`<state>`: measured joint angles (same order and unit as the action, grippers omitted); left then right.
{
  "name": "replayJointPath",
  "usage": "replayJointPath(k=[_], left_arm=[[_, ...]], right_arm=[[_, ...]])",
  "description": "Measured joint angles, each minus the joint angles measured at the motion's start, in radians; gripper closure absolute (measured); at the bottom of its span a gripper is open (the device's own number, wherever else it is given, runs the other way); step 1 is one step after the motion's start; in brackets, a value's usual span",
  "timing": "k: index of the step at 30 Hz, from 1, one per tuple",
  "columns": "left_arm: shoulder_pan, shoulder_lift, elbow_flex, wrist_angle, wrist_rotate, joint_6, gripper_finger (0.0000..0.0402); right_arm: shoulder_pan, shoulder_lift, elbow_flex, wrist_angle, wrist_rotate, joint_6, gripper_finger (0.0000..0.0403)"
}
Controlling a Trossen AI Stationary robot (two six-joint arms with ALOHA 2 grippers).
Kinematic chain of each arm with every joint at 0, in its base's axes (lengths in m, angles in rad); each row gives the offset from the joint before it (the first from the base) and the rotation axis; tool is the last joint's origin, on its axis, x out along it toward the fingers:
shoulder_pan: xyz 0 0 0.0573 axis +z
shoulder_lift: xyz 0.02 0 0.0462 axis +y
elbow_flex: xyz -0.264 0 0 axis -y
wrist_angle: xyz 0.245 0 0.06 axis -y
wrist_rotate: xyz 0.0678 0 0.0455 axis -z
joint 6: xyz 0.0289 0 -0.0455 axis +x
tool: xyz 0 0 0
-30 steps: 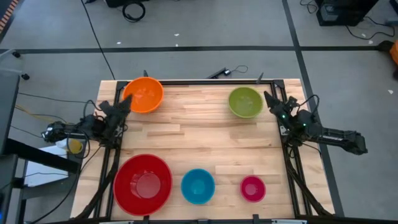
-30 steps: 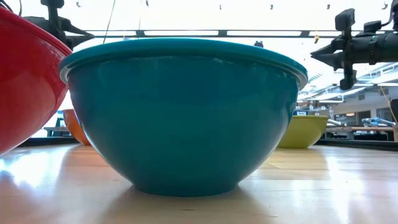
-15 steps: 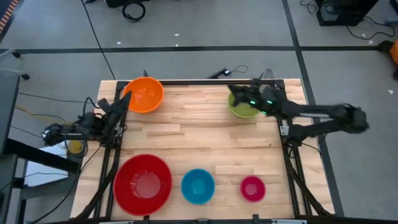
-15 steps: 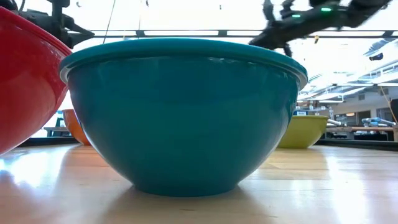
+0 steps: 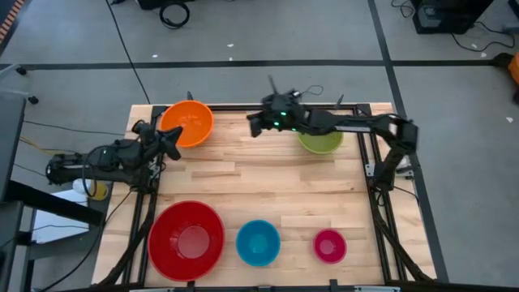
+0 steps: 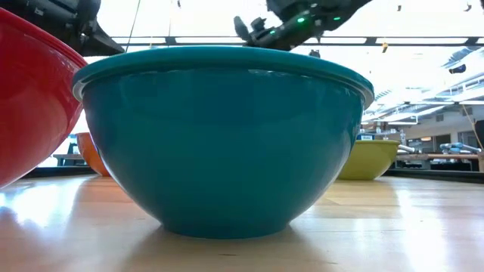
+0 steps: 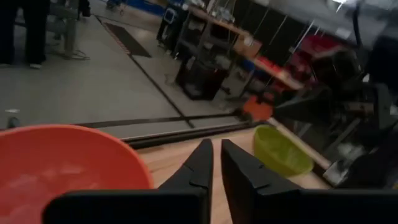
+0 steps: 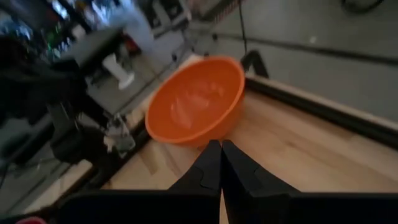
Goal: Nest bowls inside each other
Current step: Stack the orange bowl on top of the red bowl
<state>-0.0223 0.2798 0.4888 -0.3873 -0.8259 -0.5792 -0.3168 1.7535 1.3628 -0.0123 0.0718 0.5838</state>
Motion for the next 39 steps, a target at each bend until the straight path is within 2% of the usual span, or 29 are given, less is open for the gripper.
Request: replayJointPath(k=[7,11,14,18,27,33,39], left_arm=[[0.022,0.096,0.025,-0.051,-0.01,0.064,0.0275],[0.065,0.141,0.025,-0.052,-0.011,0.112,0.0225],[0.106,0.165,0.025,-0.058,-0.011,0.12,0.0203],[0.17,0.188,0.025,-0.059,-0.009,0.092,0.0196],[0.298,0.192,0.025,-0.093,0.008,0.05,0.0196],[0.341,0.192,0.025,-0.106,0.005,0.157,0.0196],[0.341,0.192,0.025,-0.111,0.009,0.175,0.0196]], right_arm=[[0.0,0.189,0.217,-0.107,-0.084,0.075,0.0391],[0.0,0.267,0.303,-0.123,-0.103,0.12,0.0375],[-0.003,0.326,0.372,-0.124,-0.134,0.121,0.0359],[-0.009,0.413,0.484,-0.177,-0.173,0.142,0.0332],[-0.016,0.576,0.671,-0.229,-0.169,0.236,0.0255],[-0.021,0.664,0.712,-0.22,-0.138,0.343,0.0214],[-0.034,0.718,0.716,-0.142,-0.154,0.382,0.0206]])
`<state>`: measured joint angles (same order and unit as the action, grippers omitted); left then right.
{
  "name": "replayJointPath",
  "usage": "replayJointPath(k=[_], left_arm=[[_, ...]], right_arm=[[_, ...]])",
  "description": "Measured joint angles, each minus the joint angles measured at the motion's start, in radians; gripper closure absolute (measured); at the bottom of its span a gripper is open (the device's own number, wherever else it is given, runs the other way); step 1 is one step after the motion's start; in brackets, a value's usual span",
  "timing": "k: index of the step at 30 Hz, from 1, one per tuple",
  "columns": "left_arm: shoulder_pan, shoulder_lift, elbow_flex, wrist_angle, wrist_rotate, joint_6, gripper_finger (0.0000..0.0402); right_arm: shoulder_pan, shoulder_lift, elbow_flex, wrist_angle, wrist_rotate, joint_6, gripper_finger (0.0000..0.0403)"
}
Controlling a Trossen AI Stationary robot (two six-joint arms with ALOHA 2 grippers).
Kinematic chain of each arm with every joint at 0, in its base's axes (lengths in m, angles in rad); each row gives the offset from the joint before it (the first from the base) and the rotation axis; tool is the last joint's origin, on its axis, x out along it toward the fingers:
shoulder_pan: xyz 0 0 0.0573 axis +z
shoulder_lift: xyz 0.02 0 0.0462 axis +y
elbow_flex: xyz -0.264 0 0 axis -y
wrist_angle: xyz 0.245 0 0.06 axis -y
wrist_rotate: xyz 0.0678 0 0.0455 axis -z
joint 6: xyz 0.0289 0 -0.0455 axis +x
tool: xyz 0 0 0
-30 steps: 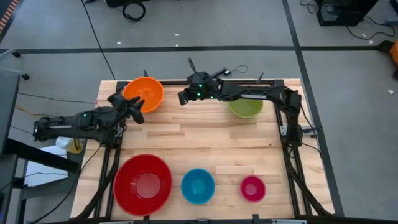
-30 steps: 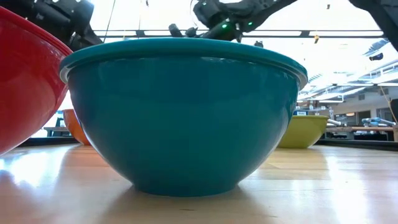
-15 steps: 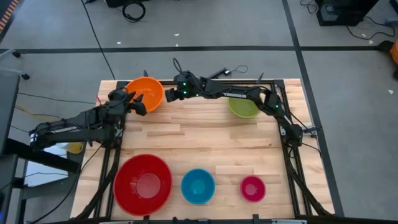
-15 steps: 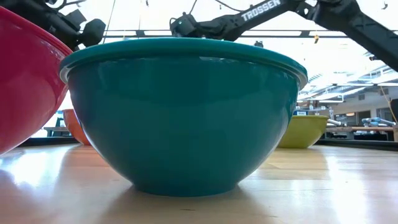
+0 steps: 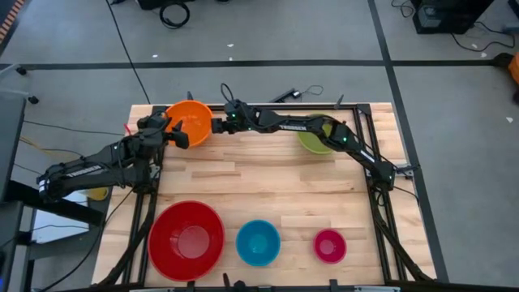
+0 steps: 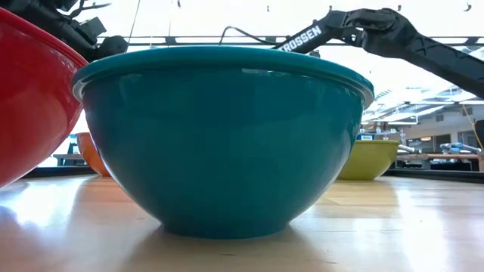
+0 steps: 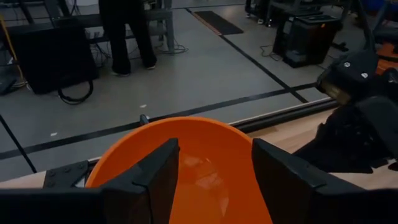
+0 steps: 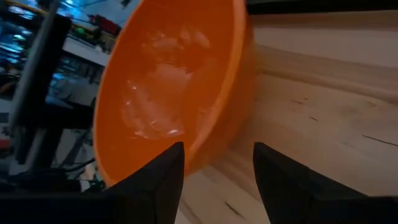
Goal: Nest bowls inside each other
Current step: Stack the orange bowl on top of the red bowl
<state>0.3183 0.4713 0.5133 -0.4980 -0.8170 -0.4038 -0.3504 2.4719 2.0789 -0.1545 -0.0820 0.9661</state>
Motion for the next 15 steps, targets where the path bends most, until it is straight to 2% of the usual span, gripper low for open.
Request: replayJointPath(k=[15], left_arm=[[0.0,0.0,0.0,-0.01,0.002,0.0,0.0196]], right_arm=[[0.001,-0.001,0.002,0.038,0.135,-0.033,0.0208]])
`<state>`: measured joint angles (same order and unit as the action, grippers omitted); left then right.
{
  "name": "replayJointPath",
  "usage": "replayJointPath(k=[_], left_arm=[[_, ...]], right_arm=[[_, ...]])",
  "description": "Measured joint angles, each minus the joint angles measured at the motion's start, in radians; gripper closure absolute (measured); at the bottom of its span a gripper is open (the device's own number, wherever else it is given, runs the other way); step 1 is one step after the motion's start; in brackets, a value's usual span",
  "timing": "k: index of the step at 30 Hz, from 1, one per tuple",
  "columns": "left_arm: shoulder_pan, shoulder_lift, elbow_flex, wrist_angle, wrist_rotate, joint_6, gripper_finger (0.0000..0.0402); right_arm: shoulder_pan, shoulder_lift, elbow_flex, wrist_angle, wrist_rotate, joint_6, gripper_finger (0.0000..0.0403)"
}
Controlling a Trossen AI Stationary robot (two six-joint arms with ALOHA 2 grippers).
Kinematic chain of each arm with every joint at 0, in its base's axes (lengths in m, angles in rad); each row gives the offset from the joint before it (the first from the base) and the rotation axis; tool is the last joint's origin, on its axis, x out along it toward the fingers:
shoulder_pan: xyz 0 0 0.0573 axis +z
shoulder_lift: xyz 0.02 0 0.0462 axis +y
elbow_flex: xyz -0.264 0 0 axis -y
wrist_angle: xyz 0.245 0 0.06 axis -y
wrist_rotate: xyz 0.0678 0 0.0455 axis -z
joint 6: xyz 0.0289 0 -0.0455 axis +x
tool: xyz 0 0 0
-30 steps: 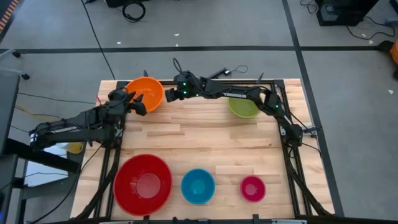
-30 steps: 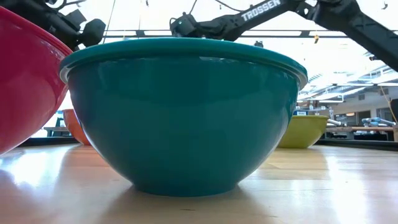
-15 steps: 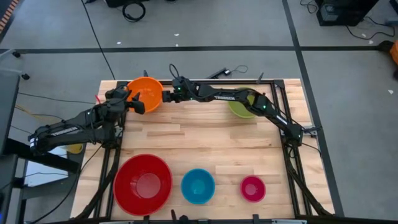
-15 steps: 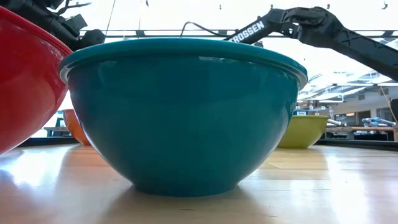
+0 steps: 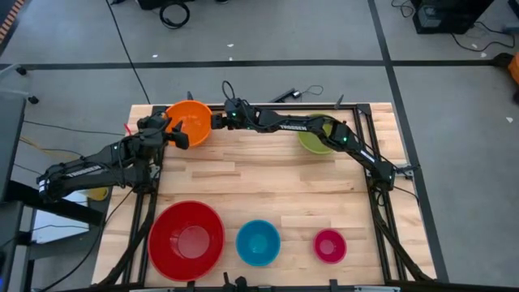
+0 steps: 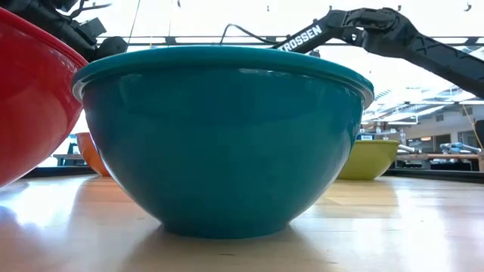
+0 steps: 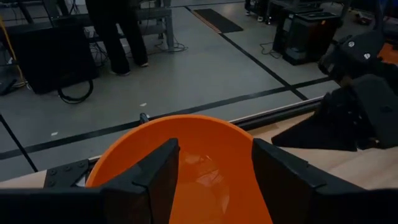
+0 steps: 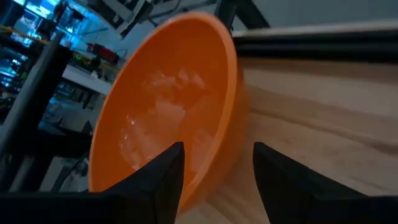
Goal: Nest bowls inside each other
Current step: Stack the orange bowl on top of the red bowl
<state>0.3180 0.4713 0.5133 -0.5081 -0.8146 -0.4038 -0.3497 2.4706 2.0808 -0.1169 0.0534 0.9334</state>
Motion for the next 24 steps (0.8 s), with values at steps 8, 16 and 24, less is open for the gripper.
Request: replayJointPath(k=[8,16,24], left_arm=[[0.0,0.001,0.0,-0.041,0.001,0.056,0.0196],[-0.001,0.042,0.0,-0.148,0.177,0.056,0.0215],[-0.002,0.146,0.0,-0.134,0.27,0.111,0.0225]], right_arm=[[0.023,0.0,-0.001,-0.051,0.006,0.014,0.0208],[0.05,0.0,-0.001,-0.045,0.011,0.172,0.0208],[0.064,0.0,-0.001,-0.102,0.116,0.169,0.0211]])
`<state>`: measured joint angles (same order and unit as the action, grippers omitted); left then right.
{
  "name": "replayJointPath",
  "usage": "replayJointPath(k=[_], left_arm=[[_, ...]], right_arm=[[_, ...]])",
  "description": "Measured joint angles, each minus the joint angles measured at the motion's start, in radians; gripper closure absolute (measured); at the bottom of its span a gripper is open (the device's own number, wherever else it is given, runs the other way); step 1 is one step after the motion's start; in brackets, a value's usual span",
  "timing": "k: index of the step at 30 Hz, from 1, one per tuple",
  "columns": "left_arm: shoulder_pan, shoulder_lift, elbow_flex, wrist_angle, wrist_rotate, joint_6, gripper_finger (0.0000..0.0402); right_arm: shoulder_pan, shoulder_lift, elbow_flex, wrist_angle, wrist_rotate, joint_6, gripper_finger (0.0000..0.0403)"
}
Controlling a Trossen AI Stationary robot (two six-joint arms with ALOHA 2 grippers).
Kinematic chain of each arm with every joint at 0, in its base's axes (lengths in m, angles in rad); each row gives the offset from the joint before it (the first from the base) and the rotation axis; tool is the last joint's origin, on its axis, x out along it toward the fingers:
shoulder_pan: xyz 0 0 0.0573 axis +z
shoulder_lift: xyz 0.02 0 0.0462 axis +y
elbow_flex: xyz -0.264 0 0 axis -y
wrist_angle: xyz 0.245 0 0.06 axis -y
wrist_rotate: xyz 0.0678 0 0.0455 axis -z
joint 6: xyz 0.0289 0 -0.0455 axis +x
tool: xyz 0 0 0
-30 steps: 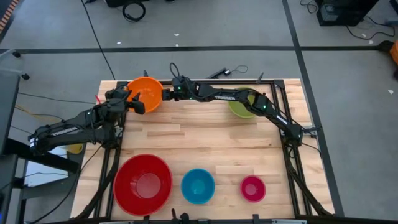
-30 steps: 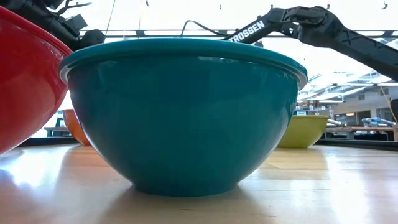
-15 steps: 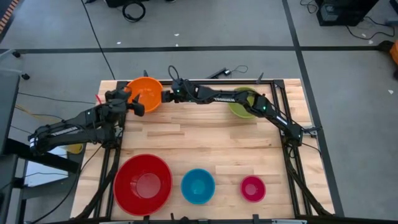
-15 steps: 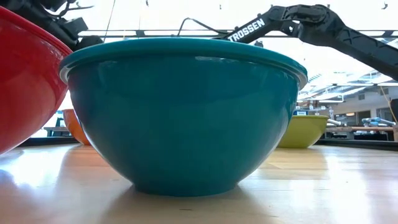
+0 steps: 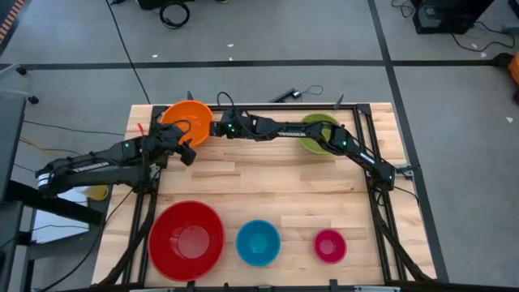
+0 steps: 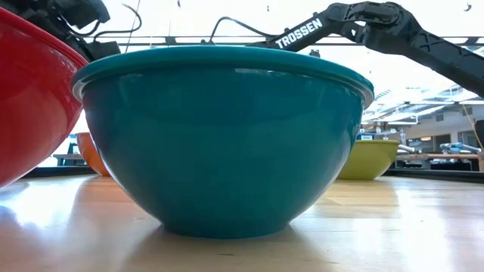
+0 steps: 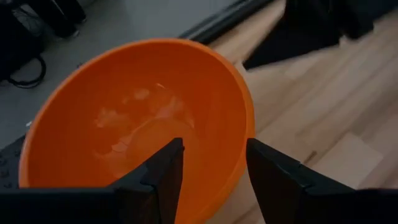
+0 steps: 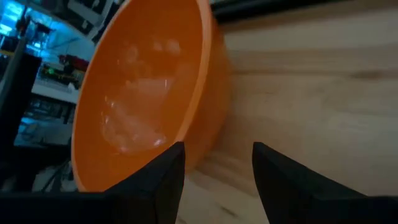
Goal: Nest bowls inside each other
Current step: Stack the orange bowl on top of the red bowl
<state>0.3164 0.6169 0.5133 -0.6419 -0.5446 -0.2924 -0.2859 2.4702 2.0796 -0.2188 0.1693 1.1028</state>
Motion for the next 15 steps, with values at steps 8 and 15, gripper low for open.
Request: replayJointPath(k=[8,15], left_arm=[[0.002,0.202,0.0,0.169,0.0,0.263,0.0225],[0.002,0.355,0.0,0.22,0.002,0.254,0.0225]], right_arm=[[-0.004,0.0,0.0,0.013,-0.007,-0.01,0.0211],[-0.004,0.0,0.0,0.014,-0.007,-0.044,0.0211]])
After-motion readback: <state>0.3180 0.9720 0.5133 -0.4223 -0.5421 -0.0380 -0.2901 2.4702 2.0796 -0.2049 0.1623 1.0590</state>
